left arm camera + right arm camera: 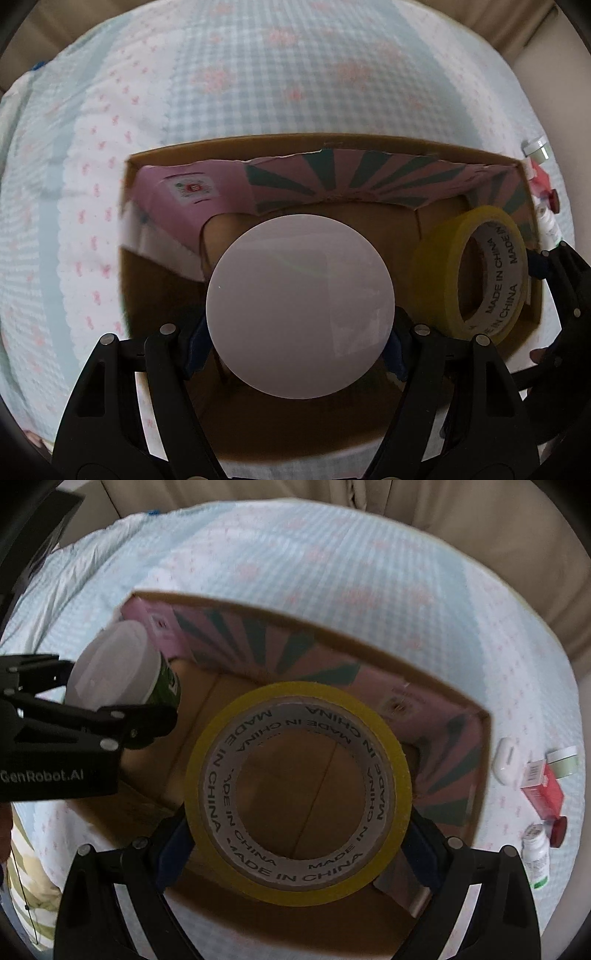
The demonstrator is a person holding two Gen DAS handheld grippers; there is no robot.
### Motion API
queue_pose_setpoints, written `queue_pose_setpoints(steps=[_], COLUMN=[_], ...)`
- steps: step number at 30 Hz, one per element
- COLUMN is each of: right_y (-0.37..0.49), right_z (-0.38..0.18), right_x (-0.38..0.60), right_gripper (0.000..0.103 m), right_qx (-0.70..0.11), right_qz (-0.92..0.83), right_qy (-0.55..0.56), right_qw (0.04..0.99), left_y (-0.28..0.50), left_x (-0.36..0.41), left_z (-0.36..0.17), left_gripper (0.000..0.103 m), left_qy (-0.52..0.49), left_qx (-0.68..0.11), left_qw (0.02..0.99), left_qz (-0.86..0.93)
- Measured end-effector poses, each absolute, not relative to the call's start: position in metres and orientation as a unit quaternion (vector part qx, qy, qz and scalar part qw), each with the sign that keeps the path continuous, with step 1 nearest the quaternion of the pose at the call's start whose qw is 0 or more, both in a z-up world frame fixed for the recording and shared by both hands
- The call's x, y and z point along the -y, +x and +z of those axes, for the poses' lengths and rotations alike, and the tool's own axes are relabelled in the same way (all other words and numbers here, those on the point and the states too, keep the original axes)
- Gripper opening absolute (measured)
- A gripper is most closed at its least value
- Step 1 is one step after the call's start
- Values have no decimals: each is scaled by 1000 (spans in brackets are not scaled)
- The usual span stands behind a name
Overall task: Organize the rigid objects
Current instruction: 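Lower the white jar and tape roll into the cardboard box and open both tools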
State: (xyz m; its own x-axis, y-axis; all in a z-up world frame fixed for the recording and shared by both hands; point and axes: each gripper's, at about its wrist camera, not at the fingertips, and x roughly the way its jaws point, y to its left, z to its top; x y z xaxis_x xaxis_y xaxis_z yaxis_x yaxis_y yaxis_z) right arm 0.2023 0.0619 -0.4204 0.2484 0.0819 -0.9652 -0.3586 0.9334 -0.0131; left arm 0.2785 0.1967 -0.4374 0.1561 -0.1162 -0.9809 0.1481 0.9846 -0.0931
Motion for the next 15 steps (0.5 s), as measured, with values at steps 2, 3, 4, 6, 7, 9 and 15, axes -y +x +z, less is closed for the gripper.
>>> queue_pose_setpoints(steps=[2,3,4,6,7,9,15], right_y=[206,207,209,210,211,212,209], right_z=[-430,-433,-436,-440,-441,-442,-448], right_x=[-61,-61,-61,-61,-60,-59,-59], right_gripper=[95,95,95,95,95,96,101], right_qx=[-603,-606,-609,-612,-612,-612,-613], right_qz=[148,151,153,157,160,163,173], right_qy=[-116,-115,-114,-112,-109,-105,-109], right_qw=[775,772,770,767,767,767,763], left_y=[286,289,293,298,300,302,304], left_x=[-195,-194,-193,-189,-187,-183,-176], left_z=[-446,-449,-450,-451,-450,-449,-438], left_gripper=[71,71,71,71,71,72,103], left_qy=[10,10,12,22,25,32,33], left_qx=[-651,-653,-654,-653,-653,-655,-641], left_qw=[754,753,752,752,752,750,760], left_qz=[-85,-84,-83,-85,-87,-88,-98])
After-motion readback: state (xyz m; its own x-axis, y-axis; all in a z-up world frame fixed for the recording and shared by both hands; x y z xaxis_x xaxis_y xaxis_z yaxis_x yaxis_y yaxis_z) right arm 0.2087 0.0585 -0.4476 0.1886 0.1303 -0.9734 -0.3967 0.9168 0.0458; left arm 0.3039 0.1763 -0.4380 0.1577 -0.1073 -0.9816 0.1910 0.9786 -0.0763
